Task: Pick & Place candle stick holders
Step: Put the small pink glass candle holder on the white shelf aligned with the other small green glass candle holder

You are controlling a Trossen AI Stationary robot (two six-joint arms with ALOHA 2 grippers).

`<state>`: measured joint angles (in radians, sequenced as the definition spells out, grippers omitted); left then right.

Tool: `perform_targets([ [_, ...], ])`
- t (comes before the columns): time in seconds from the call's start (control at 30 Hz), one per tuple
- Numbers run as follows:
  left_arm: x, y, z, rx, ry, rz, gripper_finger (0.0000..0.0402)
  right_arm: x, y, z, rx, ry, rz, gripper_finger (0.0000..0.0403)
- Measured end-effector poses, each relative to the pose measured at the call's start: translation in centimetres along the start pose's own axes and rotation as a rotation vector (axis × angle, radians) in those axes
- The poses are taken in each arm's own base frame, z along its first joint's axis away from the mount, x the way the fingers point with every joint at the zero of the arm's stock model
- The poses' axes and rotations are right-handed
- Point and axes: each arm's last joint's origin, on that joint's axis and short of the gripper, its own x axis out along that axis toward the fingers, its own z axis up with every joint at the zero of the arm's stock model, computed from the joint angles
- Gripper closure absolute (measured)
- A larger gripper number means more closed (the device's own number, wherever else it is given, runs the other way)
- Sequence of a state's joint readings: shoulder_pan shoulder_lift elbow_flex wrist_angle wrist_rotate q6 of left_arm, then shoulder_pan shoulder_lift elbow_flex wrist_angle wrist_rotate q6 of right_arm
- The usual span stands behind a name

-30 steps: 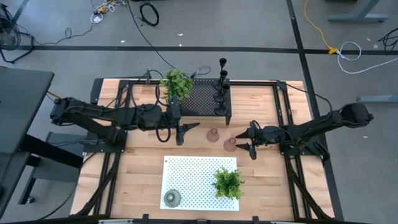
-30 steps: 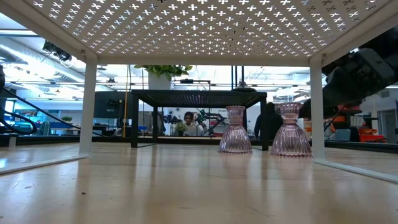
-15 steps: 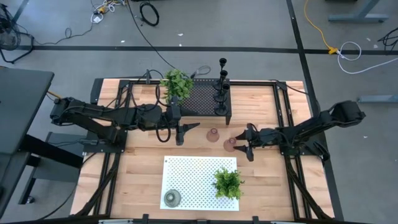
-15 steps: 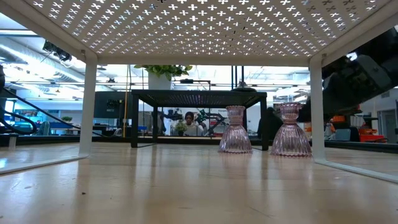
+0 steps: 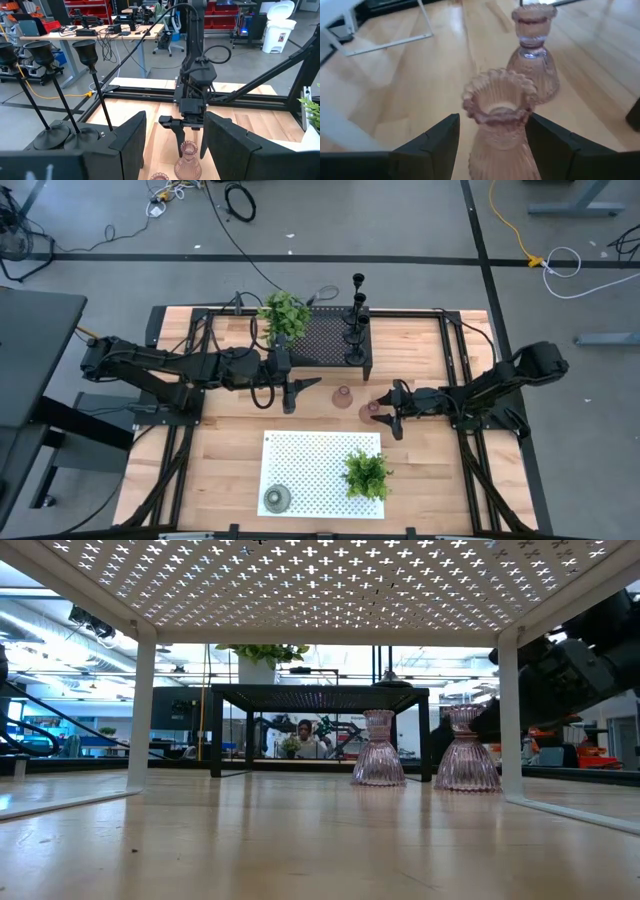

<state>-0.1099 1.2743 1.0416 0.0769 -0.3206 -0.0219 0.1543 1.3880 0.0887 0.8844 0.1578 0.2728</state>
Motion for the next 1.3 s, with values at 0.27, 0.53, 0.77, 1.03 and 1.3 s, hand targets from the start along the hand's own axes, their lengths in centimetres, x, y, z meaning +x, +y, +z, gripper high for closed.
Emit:
perform_targets([
  [0.27,0.0,0.0,0.0,0.0,0.0,0.0,0.02,1.2,0.3,0.4,-0.002,0.003,-0.019,0.0263],
  [0.53,0.0,0.0,0.0,0.001,0.004,0.0,0.02,1.4,0.3,0.5,-0.001,0.008,-0.014,0.0315],
  [0.77,0.0,0.0,-0.1,0.003,0.011,0.0,0.02,1.1,0.4,0.7,0.006,0.009,-0.009,0.0315],
  [1.03,0.0,0.0,-0.1,0.003,0.012,0.0,0.02,-0.5,0.4,2.0,0.03,-0.004,-0.004,0.0315],
  [1.3,0.0,0.0,-0.1,0.004,0.013,0.0,0.02,-2.7,0.7,4.4,0.014,-0.157,0.035,0.0315],
])
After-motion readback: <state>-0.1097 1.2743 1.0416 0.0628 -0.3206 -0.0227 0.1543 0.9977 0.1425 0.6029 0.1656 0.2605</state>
